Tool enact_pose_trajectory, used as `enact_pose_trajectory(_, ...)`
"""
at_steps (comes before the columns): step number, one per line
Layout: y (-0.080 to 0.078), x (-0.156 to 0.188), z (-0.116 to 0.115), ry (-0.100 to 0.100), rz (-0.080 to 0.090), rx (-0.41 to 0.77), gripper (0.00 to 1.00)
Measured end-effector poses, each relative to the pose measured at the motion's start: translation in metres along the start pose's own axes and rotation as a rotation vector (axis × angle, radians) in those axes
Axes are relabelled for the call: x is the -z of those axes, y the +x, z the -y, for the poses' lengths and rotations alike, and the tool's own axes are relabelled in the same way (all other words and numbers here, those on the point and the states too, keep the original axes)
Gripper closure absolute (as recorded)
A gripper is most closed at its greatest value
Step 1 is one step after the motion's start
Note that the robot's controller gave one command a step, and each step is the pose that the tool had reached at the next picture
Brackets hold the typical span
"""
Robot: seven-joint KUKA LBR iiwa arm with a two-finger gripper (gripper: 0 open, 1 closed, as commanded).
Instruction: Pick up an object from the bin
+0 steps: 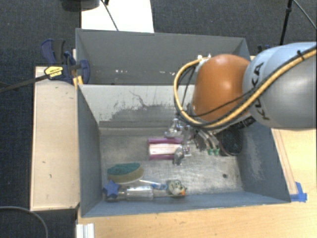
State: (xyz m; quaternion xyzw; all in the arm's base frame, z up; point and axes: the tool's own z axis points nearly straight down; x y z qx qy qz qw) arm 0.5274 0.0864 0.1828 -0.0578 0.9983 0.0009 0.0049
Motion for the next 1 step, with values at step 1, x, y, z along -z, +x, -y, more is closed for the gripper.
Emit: enact_pose_trajectory(1, -0.0042, 0.0728, -0.0083, 0.000, -0.002, 0.259, 1.00)
